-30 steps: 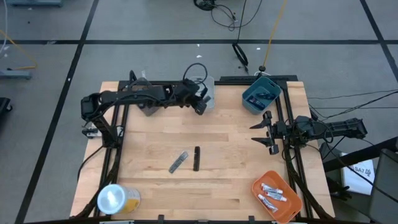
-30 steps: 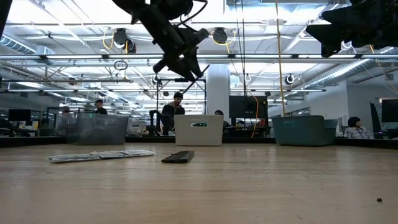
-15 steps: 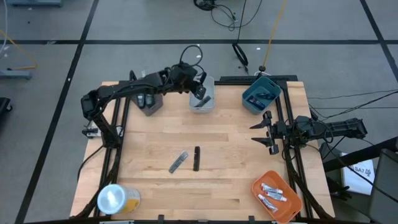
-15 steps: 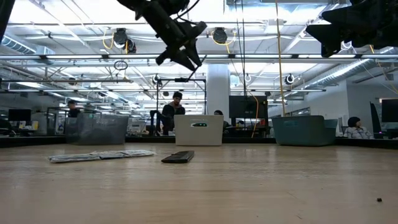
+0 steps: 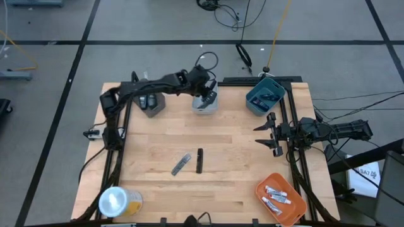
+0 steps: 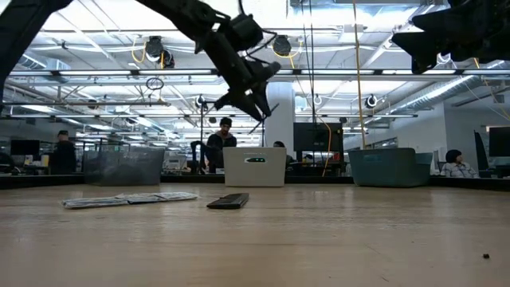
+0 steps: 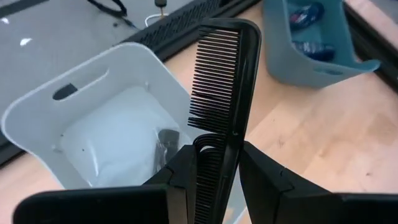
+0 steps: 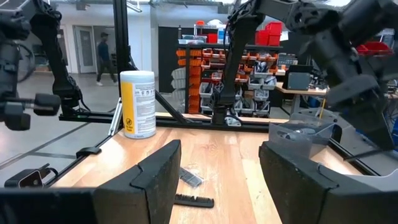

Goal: Pick & Place Travel size toiletries
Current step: Put the black comb into the gray bin

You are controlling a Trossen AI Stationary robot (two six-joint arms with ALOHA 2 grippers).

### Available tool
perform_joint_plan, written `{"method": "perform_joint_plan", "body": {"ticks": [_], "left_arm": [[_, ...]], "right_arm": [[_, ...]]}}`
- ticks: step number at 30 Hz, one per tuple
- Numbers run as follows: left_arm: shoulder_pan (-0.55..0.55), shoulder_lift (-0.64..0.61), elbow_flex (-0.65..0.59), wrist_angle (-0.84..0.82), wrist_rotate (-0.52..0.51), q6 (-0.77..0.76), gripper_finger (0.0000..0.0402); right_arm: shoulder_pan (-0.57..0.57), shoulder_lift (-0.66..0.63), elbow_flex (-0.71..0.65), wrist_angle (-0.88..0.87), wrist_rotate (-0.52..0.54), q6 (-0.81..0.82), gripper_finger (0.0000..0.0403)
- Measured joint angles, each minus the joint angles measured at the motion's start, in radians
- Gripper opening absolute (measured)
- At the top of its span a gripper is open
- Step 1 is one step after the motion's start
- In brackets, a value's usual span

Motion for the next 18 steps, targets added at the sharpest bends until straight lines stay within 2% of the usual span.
{"method": "perform_joint_plan", "body": {"ticks": [9,18], "left_arm": [[0.022,0.046,0.000,-0.093,-0.020,-0.024,0.0088],[0.025,0.076,0.001,-0.091,-0.045,-0.030,0.0088]], "right_arm": [[0.000,0.000,0.000,-0.004,-0.001,-0.004,0.0210],[0.000,0.000,0.000,-0.003,-0.003,-0.003,0.0210]]}}
